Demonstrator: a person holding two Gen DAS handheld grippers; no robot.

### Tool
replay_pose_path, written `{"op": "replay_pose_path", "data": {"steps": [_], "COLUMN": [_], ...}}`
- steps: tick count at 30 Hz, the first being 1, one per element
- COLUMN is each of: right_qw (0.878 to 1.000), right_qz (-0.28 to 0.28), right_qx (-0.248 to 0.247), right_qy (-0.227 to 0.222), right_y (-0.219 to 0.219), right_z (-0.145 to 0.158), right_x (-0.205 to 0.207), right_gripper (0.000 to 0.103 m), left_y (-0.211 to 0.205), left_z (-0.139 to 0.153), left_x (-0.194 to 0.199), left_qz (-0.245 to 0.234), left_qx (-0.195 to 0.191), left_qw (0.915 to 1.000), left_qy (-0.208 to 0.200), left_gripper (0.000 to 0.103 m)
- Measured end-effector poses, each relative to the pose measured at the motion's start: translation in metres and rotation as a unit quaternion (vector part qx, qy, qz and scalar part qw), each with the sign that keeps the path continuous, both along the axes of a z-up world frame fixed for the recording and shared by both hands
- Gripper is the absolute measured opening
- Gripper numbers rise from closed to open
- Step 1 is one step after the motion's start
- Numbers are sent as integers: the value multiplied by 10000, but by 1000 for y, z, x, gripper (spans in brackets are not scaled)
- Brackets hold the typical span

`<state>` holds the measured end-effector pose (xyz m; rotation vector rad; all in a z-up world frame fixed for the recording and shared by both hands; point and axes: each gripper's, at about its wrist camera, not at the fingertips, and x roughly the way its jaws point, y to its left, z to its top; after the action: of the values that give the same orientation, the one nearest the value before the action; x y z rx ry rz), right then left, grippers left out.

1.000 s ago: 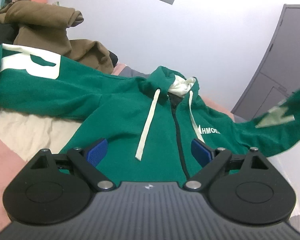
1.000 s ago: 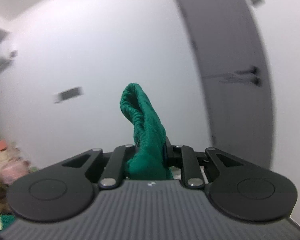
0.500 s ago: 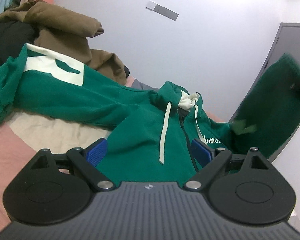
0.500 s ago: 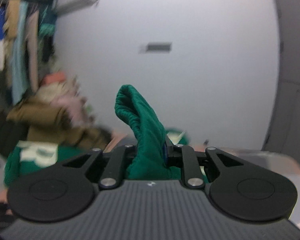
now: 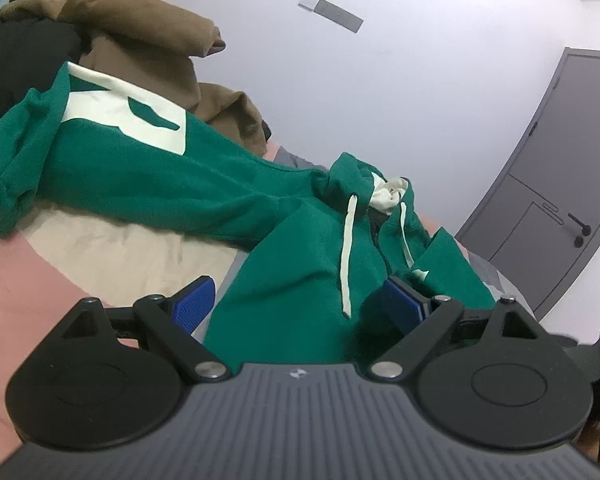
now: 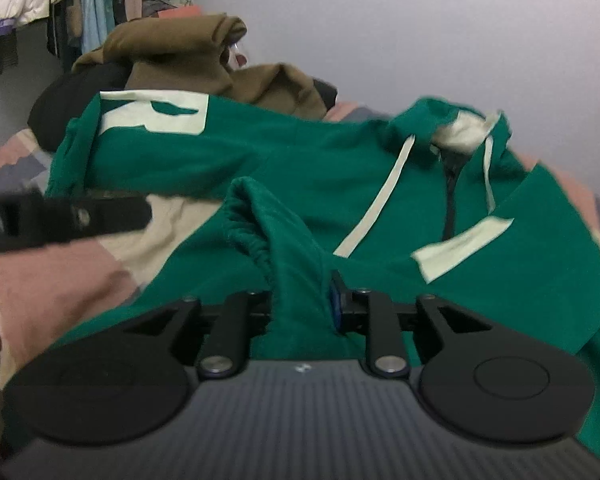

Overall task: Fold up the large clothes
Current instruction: 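Lift the sleeve and lay it across the hoodie front with the right gripper, then open the right gripper to release the folded sleeve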

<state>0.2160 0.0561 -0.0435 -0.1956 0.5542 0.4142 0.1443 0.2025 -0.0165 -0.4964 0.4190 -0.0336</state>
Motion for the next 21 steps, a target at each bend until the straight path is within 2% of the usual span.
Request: {"op": "replay_pose_path", "data": {"steps": [1, 2, 3, 5, 10, 14, 18, 21], "right_qw": [9999, 9996, 9993, 9982, 9946, 9920, 9951, 9944], "right_qz": [57, 113, 148, 302, 486, 537, 102, -205], "right_qx": [73, 116, 173, 303, 487, 877, 837, 919], "right_qy": [125, 226, 304, 418, 777, 728, 517, 482], "right_y": [-4, -3, -6, -17, -47, -74, -86, -95], "right_z": [-1, -4, -5, -6, -14, -13, -12, -20], "right_x": [1, 3, 2, -4, -23, -35, -26, -7], "right_gripper": [45, 54, 69, 79, 79, 79, 79, 79], "left_y": [-1, -3, -5, -8, -24, -43, -60, -73], "left_z": [0, 0, 0, 1, 4, 4, -1, -6], "left_x": [1, 1, 1, 1, 5, 10, 17, 25], "left_qz": [-20, -47, -73, -80, -263, -434, -567, -606], "left_qx": [-1, -12, -18, 21, 114, 378, 509, 785], "left_qw": [10000, 10000, 10000, 9999, 9996, 9983, 9969, 9945], "left_qy": [-7, -20, -32, -79, -27, 73, 187, 342], "left_gripper": [93, 93, 93, 93, 92, 92, 92, 92]}}
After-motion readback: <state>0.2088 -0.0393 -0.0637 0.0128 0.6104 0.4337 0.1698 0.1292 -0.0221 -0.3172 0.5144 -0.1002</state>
